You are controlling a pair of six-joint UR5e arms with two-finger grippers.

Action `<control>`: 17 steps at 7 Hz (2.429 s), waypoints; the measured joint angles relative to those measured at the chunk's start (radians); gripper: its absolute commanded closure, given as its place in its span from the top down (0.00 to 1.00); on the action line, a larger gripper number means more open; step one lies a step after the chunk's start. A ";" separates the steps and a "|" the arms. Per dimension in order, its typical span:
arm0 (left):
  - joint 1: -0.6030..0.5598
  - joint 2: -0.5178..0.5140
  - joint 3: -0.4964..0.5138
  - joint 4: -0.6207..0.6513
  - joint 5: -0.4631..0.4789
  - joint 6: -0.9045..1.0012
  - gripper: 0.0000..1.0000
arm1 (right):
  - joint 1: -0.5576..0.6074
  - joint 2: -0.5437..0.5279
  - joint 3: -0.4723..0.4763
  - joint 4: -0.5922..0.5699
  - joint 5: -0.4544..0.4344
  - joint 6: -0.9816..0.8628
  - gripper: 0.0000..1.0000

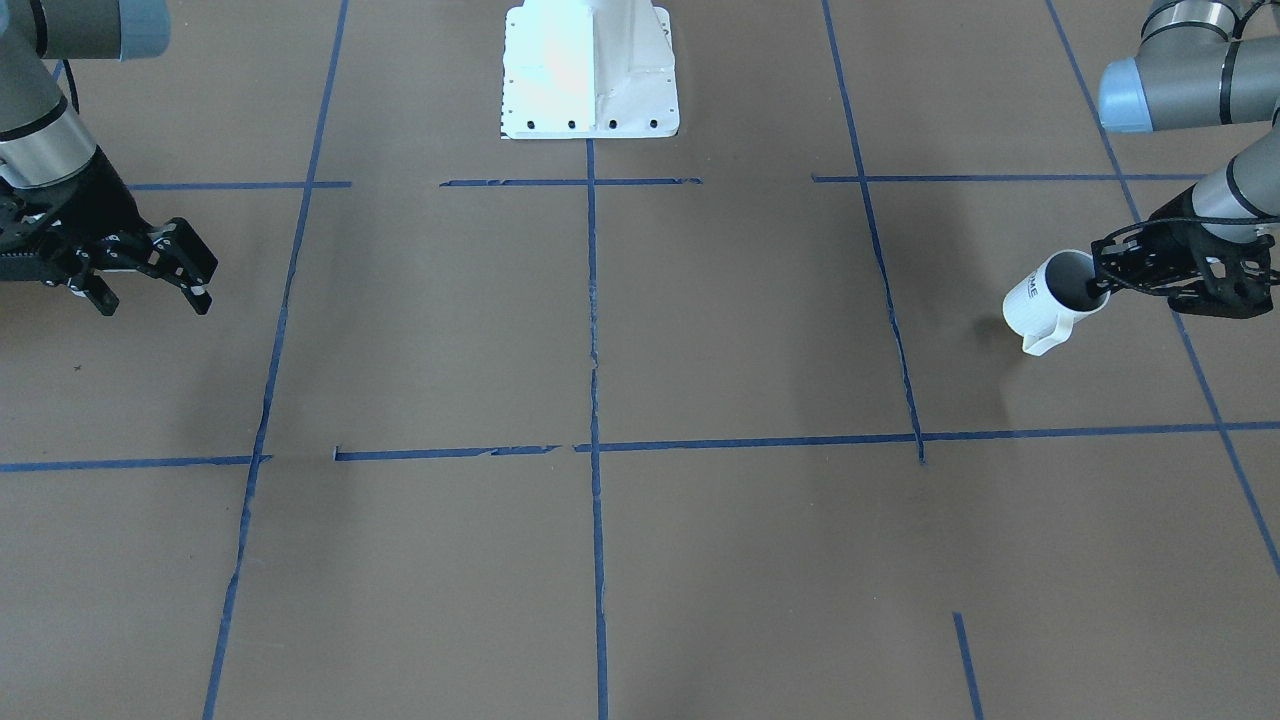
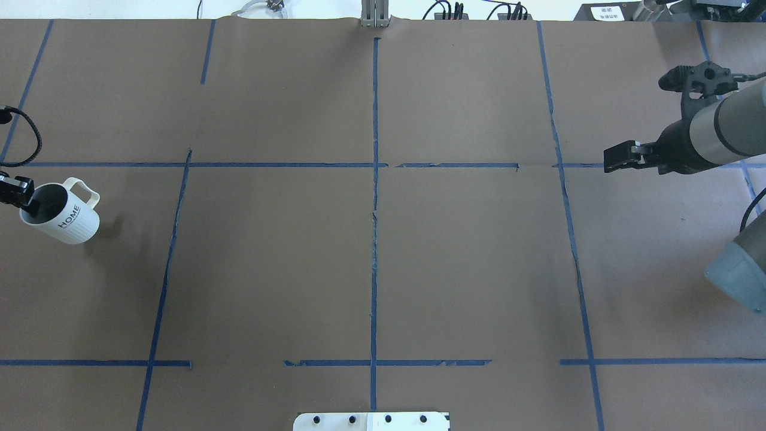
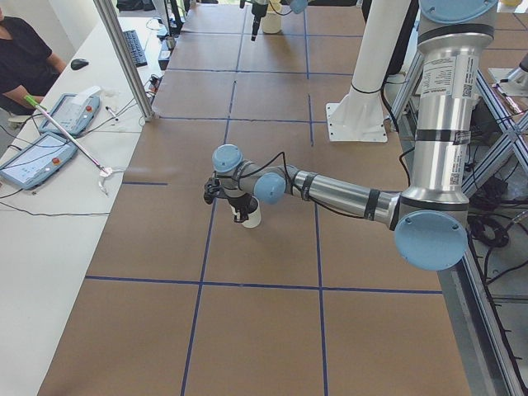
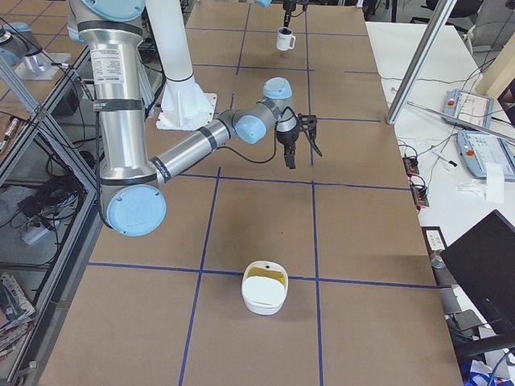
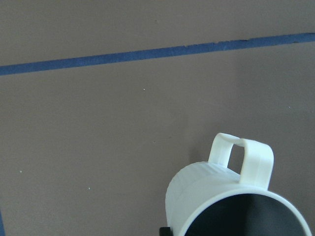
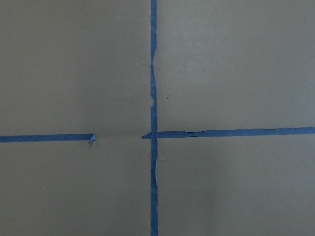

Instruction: Left arm hands cup to right arm to dump lemon

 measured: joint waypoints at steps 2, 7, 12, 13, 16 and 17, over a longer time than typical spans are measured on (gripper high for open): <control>0.002 0.005 0.011 -0.018 -0.005 -0.003 1.00 | 0.067 -0.023 -0.001 -0.001 0.070 -0.036 1.00; -0.176 0.017 -0.086 0.017 -0.023 0.093 1.00 | 0.322 -0.221 0.001 -0.009 0.263 -0.371 1.00; -0.409 0.059 -0.083 0.300 -0.026 0.569 1.00 | 0.521 -0.423 -0.013 -0.127 0.379 -0.874 1.00; -0.420 0.081 -0.079 0.304 -0.026 0.599 1.00 | 0.544 -0.430 -0.014 -0.144 0.385 -0.900 1.00; -0.429 0.126 -0.088 0.298 -0.023 0.611 1.00 | 0.559 -0.442 -0.022 -0.145 0.387 -0.903 1.00; -0.429 0.133 -0.090 0.293 -0.020 0.613 1.00 | 0.559 -0.442 -0.031 -0.144 0.387 -0.901 1.00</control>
